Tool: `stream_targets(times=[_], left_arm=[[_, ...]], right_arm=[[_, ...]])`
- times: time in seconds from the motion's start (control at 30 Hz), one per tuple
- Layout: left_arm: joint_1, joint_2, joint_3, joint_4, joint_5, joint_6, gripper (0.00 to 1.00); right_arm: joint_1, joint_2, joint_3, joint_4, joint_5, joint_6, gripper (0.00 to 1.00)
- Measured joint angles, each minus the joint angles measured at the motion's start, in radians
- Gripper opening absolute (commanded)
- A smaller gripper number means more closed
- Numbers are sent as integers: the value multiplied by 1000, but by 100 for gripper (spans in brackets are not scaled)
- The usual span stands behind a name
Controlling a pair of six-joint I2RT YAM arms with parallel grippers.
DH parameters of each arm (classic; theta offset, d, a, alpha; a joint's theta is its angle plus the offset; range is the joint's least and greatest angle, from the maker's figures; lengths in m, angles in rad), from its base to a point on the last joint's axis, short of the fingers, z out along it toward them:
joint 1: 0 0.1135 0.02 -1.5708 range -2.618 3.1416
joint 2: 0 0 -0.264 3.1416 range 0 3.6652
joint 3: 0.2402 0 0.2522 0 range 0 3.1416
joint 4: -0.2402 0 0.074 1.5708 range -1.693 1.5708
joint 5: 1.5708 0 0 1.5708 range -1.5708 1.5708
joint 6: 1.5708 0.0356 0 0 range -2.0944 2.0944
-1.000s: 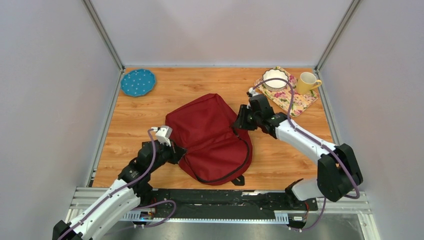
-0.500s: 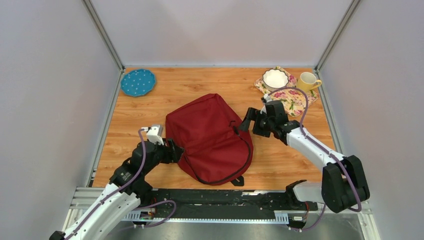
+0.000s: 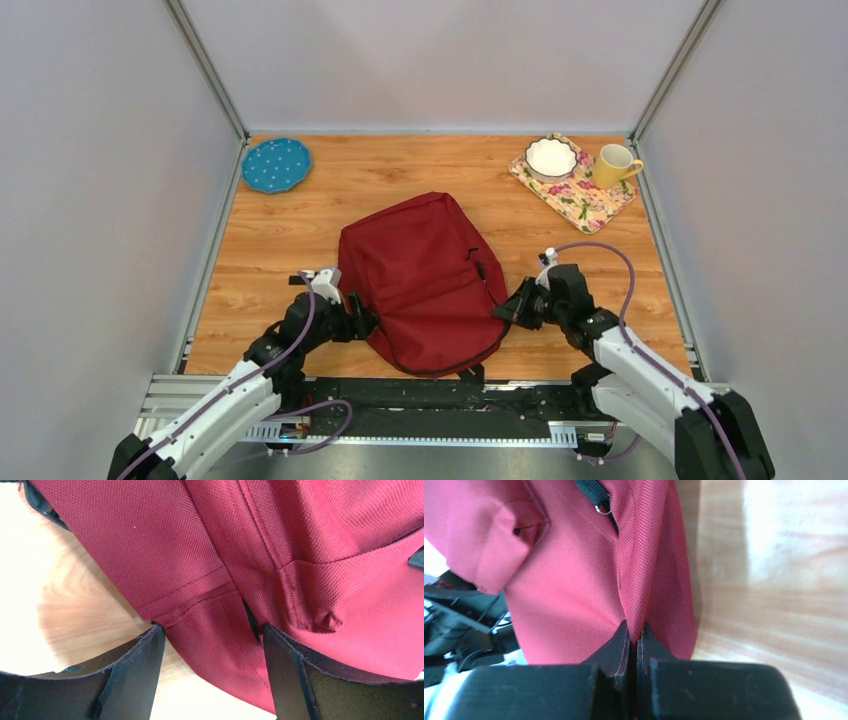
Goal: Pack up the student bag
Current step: Adjust the student bag at the center of the board.
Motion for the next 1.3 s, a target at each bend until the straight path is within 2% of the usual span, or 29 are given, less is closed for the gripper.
stream_targets(times=[0.1, 0.23, 0.3, 0.37, 0.4, 0.43, 0.47, 0.5, 0.53, 0.6, 0.7, 0.83, 0.93, 1.0, 1.17, 1.23, 1.3], left_arm=[[9, 107, -6, 130, 35, -3, 79], [64, 359, 61, 288, 141, 5, 80], [98, 524, 155, 320, 213, 16, 80], [116, 645, 250, 345, 272, 32, 80], [123, 693, 299, 354, 296, 42, 80], [132, 738, 349, 364, 320, 52, 80], [140, 772, 396, 373, 341, 59, 80], [146, 796, 433, 383, 359, 64, 80], [151, 813, 467, 392, 372, 72, 80], [155, 806, 490, 410, 385, 86, 80], [154, 708, 441, 398, 389, 101, 80], [151, 467, 316, 316, 330, 128, 80], [150, 336, 259, 254, 291, 143, 81], [150, 288, 238, 224, 272, 149, 81], [150, 288, 187, 246, 284, 142, 79], [150, 330, 178, 271, 309, 132, 62], [150, 383, 175, 304, 346, 111, 64]], right_arm=[[14, -177, -85, 9, -14, 86, 0], [61, -416, -89, -32, 13, 141, 0], [87, -476, -87, -48, 35, 158, 0], [114, -463, -90, -50, 52, 172, 0], [127, -444, -94, -48, 58, 177, 4], [143, -414, -98, -47, 66, 184, 12], [163, -374, -100, -46, 76, 189, 25], [187, -328, -99, -43, 89, 191, 50], [205, -296, -97, -48, 96, 196, 61], [232, -241, -70, -116, 141, 188, 80], [246, -231, 48, -283, 274, 152, 89], [213, -288, 187, -364, 438, 110, 92], [118, -295, 234, -366, 498, 82, 93], [29, -240, 247, -362, 490, 62, 93], [-98, 3, 249, -340, 425, 7, 93], [-102, 71, 249, -320, 386, -12, 93], [-106, 130, 252, -275, 327, -40, 91]])
